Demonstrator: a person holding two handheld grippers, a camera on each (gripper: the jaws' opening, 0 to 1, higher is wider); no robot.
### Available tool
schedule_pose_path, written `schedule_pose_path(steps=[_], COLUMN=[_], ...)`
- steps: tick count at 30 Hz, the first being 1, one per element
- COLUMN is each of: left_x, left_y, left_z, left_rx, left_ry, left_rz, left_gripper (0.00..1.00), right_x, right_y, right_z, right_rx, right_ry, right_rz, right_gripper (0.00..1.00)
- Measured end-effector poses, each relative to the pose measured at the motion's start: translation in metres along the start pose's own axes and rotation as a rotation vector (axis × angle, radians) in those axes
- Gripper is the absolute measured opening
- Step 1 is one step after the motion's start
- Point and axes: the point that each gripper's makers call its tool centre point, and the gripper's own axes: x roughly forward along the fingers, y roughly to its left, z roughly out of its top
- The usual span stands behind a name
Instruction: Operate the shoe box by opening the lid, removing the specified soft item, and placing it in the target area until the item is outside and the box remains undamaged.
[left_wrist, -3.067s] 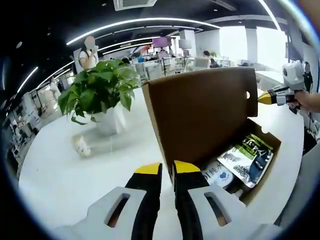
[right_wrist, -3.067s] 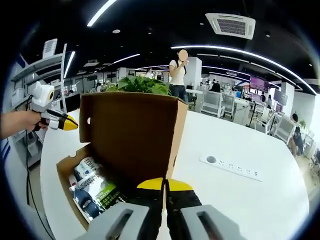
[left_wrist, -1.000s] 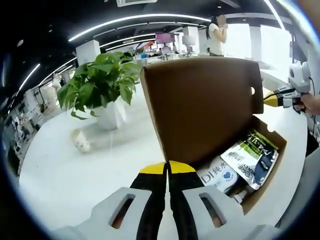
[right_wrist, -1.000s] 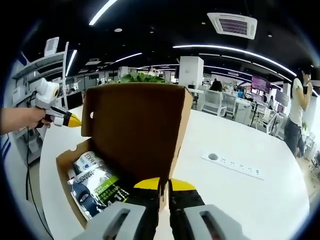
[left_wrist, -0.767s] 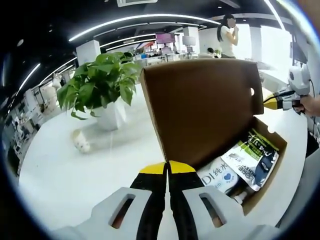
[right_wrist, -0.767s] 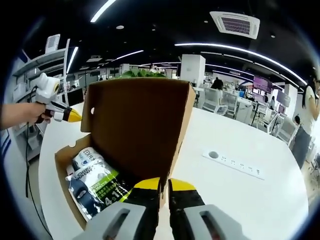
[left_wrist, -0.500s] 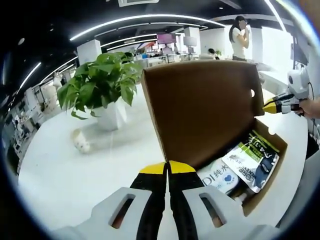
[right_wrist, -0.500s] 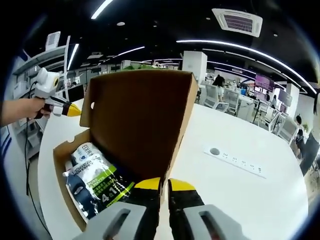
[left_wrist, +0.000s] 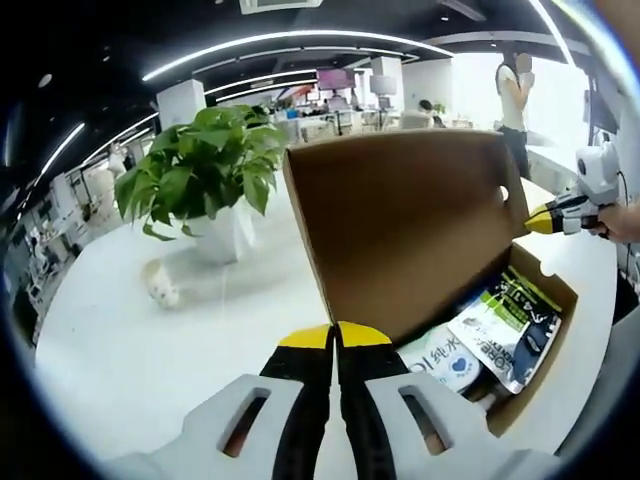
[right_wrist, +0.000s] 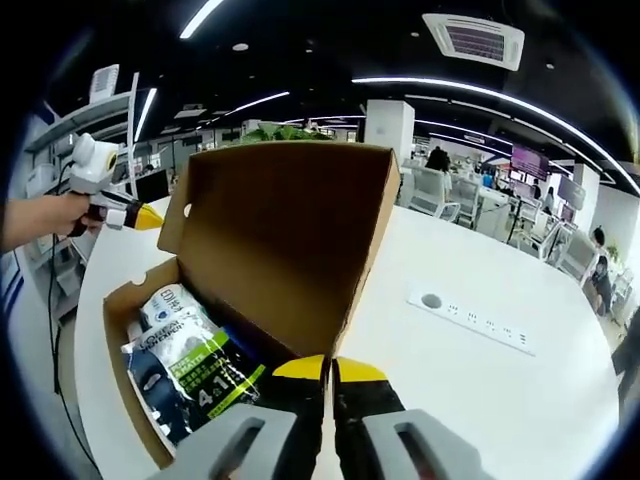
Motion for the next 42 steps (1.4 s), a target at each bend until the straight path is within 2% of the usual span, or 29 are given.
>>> schedule_pose_path(steps=[7,10,18,42], left_x=[0.001,-0.002,-0.001,0.006], left_y=[0.001,-0.008,-0.011,-0.018], left_z=[0.000,-0.008,-0.021,-0.016], left_rx=[-0.008,0.001,-0.018,-0.041], left_ry=[-0.008,0.021,0.042,0.047], left_rz=[0.004,0.001,0.008,0.012], left_gripper=[0.02,0.03,0.02,0.02], right_x=[0.001,0.002,0.002,0.008], right_y=[-0.001,-0.001,-0.001,-0.007], right_z=[0.000,0.001,0.001,0.004], right_rx=[0.007,0.009,0.020,0.075], right_ry=[0.004,0.001,0.004,0.011], right_rz=[0.001,0.001,0.002,0.010], right_gripper=[0.00,0.00,0.00,0.00])
